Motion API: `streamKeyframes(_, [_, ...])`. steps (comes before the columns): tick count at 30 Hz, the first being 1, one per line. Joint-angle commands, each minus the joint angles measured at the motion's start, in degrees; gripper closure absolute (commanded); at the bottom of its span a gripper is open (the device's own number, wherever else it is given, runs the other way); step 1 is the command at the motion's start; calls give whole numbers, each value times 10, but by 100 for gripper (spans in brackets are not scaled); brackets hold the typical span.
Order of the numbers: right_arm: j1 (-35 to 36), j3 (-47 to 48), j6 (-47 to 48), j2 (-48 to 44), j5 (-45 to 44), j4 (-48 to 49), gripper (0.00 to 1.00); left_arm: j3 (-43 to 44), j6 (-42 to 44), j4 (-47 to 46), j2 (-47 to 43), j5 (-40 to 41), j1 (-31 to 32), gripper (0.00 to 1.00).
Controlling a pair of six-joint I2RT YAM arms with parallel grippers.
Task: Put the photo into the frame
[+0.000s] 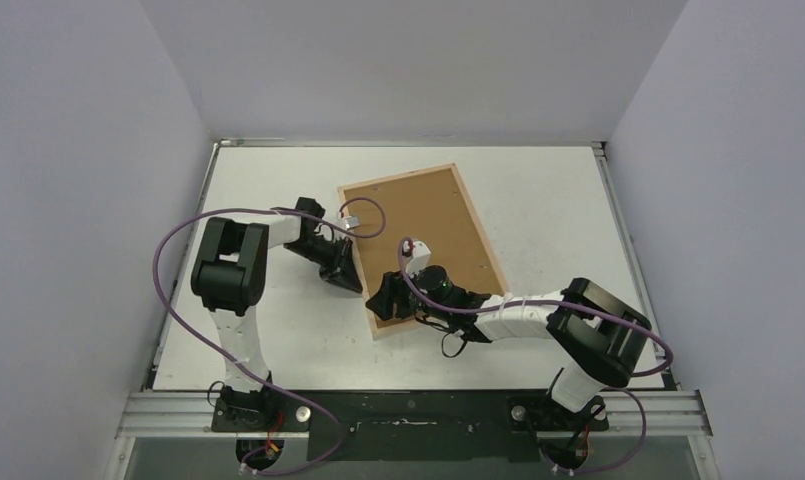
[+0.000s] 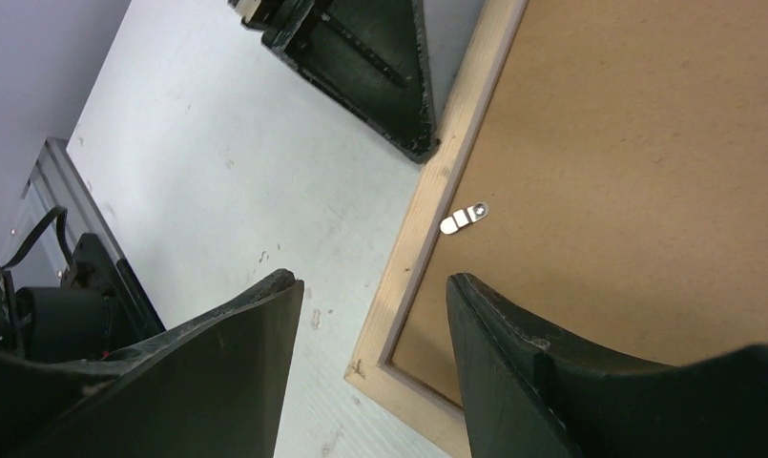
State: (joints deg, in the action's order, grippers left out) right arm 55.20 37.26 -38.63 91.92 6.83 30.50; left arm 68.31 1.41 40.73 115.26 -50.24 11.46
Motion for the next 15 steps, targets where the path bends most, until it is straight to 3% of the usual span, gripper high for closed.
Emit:
streamKeyframes(1, [-2,5,14,-9,51,8,42,26,-30,-66,20,6,20,96])
streamKeyframes(15, [-7,-4,12,25,30,16,45,45,-31,-55,32,10,33,97])
